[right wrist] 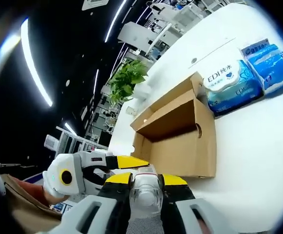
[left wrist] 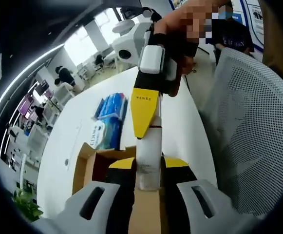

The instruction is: Operate the shoe box by opening the lid, removing the specified soft item, and placing it in the target area until the item is outside and the box remains undamaged.

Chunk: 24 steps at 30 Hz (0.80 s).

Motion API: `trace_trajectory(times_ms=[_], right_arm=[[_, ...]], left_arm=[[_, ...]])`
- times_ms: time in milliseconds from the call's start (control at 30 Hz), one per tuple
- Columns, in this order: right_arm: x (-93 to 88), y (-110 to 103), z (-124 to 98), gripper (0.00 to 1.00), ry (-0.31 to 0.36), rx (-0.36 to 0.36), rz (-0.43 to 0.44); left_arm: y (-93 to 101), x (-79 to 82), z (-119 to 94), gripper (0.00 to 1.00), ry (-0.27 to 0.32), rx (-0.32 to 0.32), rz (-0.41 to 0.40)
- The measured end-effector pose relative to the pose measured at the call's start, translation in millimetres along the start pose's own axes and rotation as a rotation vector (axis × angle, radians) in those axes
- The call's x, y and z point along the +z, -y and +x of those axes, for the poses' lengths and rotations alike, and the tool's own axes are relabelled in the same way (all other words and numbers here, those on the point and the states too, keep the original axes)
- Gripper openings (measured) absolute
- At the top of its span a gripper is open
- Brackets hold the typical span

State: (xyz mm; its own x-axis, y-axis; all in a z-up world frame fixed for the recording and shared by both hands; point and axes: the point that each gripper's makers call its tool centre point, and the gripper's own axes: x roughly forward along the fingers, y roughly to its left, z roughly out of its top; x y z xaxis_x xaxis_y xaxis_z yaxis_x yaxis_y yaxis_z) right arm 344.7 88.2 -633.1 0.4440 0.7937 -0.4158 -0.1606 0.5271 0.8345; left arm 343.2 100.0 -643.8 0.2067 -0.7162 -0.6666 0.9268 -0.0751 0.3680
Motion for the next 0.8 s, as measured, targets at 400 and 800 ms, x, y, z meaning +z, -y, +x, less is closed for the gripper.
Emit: trace_trajectory(times_ms=[400,800], right_arm=[[51.5,-5.4,-29.9,0.18,-0.036,-0.068,-0.213],[86.5,8.8,-45.9,0.18,-0.188,-0.182,-0.381]], left_arm=[[-49.8,37.3,18.3,0.19,0.052,0.100,-0.014],[-83.9,55.7,47.8,0.19,0.070,0.164,-0.078]])
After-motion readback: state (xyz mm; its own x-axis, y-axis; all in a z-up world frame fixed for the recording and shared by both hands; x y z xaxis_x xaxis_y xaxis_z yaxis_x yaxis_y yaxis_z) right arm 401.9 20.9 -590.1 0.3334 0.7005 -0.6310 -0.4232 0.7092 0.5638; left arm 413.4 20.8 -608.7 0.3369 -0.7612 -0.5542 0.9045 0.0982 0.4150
